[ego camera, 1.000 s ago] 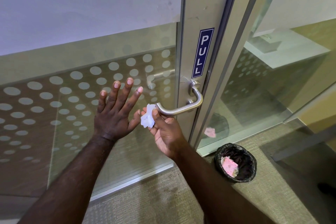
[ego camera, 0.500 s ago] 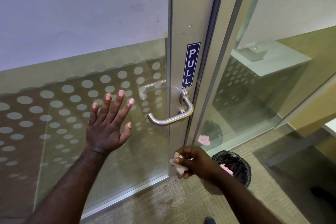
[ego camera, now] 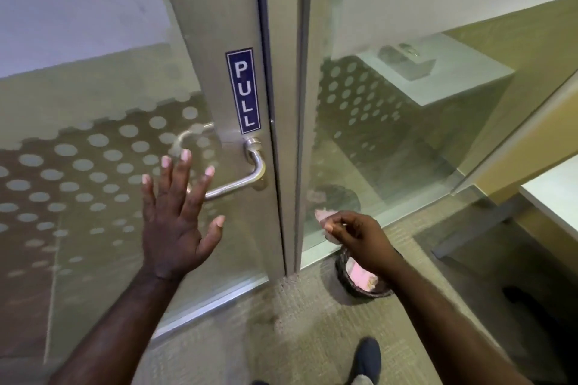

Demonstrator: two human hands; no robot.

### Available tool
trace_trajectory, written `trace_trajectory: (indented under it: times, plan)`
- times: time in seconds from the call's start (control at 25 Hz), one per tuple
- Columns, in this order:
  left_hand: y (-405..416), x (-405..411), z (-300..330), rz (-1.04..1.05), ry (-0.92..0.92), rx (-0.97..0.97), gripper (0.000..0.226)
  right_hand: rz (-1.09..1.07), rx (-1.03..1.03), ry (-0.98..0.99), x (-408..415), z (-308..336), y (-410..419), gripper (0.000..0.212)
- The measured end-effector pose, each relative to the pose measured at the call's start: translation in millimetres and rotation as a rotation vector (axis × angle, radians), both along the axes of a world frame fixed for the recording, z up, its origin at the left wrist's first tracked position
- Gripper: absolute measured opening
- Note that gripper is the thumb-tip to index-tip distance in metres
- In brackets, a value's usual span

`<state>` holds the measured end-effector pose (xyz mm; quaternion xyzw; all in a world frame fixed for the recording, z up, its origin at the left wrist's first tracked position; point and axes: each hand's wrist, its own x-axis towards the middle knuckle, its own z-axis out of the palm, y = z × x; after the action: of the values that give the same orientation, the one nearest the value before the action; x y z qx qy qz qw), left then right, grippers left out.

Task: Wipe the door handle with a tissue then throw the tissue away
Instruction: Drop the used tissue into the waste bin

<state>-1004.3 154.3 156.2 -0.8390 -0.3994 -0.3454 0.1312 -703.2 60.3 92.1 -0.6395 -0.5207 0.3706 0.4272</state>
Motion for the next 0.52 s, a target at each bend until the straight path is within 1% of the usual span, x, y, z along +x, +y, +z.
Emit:
trace_trajectory:
  times: [0.04, 0.08, 0.16, 0.2, 0.28, 0.32, 0.4, 0.52]
  plan:
    - [-9.2, 26.4, -4.1, -0.036, 0.018, -0.018, 0.068, -0.015, 0.009, 0.022, 16.7, -1.6, -3.6, 0.007]
    - [-18.3, 52.8, -9.1, -0.077, 0.04, -0.039, 0.065, -0.025, 0.01, 0.035, 33.1, -2.8, -7.2, 0.009]
    - [-37.3, 109.3, -22.7, -0.157, 0.091, -0.1, 0.063, -0.027, 0.001, 0.056, 70.6, -6.4, -15.0, 0.02]
    - [-45.4, 137.4, -30.8, -0.197, 0.121, -0.132, 0.063, -0.028, -0.002, 0.037, 90.8, -10.8, -17.5, 0.022]
    - [-58.9, 196.0, -48.5, -0.269, 0.185, -0.195, 0.068, -0.025, 0.008, -0.091, 133.9, -20.3, -23.5, 0.021]
    - [-62.9, 221.5, -56.4, -0.3, 0.214, -0.222, 0.07, -0.013, 0.031, -0.187, 152.5, -27.1, -25.3, 0.02]
    - [-65.4, 266.4, -70.1, -0.341, 0.27, -0.29, 0.071, 0.006, 0.042, -0.325, 186.5, -40.9, -28.8, 0.021]
    - [-56.8, 316.7, -87.1, -0.325, 0.342, -0.387, 0.069, -0.021, -0.019, -0.392, 224.1, -63.8, -32.6, 0.029]
